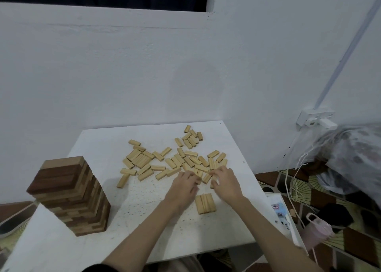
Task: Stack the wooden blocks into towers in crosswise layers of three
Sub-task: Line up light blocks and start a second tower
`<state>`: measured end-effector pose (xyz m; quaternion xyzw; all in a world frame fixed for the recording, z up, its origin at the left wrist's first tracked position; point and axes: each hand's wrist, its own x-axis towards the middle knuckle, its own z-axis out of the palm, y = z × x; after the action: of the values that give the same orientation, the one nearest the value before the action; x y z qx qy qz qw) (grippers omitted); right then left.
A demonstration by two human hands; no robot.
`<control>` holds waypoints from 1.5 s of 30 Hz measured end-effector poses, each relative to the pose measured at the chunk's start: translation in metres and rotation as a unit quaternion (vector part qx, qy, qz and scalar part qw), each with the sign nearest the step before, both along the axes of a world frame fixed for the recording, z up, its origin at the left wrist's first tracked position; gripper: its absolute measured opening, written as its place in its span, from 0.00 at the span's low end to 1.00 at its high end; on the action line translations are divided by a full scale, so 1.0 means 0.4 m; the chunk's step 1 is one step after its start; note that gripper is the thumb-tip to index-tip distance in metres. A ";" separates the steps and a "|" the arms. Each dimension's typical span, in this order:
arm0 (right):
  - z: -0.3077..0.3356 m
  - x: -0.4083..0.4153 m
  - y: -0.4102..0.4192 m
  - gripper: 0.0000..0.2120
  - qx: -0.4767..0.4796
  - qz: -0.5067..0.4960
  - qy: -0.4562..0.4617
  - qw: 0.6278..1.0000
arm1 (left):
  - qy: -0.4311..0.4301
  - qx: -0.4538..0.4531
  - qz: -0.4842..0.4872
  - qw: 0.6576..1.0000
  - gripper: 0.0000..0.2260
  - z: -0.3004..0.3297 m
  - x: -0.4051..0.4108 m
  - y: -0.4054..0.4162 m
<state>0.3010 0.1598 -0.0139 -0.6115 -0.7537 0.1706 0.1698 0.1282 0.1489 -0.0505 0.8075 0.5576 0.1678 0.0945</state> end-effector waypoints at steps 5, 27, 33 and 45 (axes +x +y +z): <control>0.006 -0.011 0.007 0.15 0.027 0.006 -0.111 0.993 | 0.024 -0.024 -0.009 0.999 0.15 0.007 0.007 0.013; 0.049 -0.073 0.025 0.22 -0.113 0.031 0.068 0.991 | -0.137 -0.133 0.113 0.975 0.19 0.060 0.001 0.009; 0.035 -0.091 0.031 0.22 -0.165 0.008 0.112 0.980 | -0.094 -0.174 0.102 0.975 0.29 0.072 -0.046 0.016; 0.020 -0.120 0.050 0.23 -0.190 -0.069 0.194 0.960 | -0.370 -0.278 0.274 0.843 0.24 0.112 -0.071 -0.013</control>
<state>0.2529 0.1797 -0.0058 -0.6385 -0.6159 0.4134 0.2051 0.0996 0.1437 -0.0056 0.4395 0.7031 0.3110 0.4645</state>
